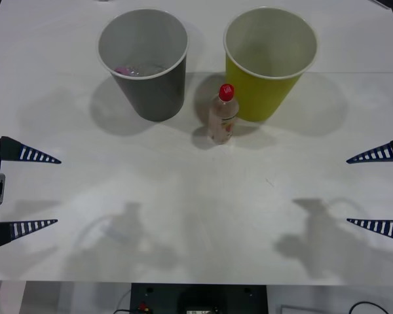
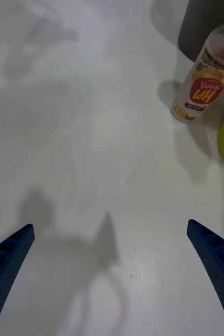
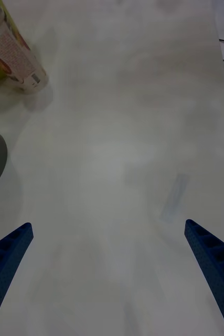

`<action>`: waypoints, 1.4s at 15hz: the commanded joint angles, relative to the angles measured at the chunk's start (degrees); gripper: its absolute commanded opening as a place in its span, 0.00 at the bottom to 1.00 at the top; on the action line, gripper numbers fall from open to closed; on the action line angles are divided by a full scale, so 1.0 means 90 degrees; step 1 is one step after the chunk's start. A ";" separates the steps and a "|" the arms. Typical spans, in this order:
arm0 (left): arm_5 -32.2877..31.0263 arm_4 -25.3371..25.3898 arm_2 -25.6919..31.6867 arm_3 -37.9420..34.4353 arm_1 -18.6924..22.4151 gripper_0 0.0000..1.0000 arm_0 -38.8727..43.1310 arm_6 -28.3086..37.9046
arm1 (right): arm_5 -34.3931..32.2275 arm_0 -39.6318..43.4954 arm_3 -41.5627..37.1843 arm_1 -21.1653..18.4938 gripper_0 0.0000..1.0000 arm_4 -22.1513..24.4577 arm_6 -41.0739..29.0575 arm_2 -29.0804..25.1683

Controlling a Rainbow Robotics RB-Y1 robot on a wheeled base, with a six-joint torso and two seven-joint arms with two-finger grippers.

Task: Put the can into the green bin and the plastic bottle into the gray bin

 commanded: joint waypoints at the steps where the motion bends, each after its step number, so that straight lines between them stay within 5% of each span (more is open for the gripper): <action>1: 0.0000 0.0000 0.0000 0.0000 0.0000 1.00 0.0000 0.0000 | 0.0000 0.0000 0.0000 0.0000 1.00 0.0000 0.0000 0.0000; 10: 0.0000 0.0000 0.0000 0.0000 0.0000 1.00 0.0000 0.0000 | 0.1128 0.0267 -0.0474 -0.0590 1.00 -0.0345 -0.0138 0.0436; 21: 0.0000 0.0000 0.0000 0.0000 0.0000 1.00 0.0000 0.0000 | 0.6128 0.0111 -0.1334 -0.1997 1.00 -0.1820 -0.0470 0.3551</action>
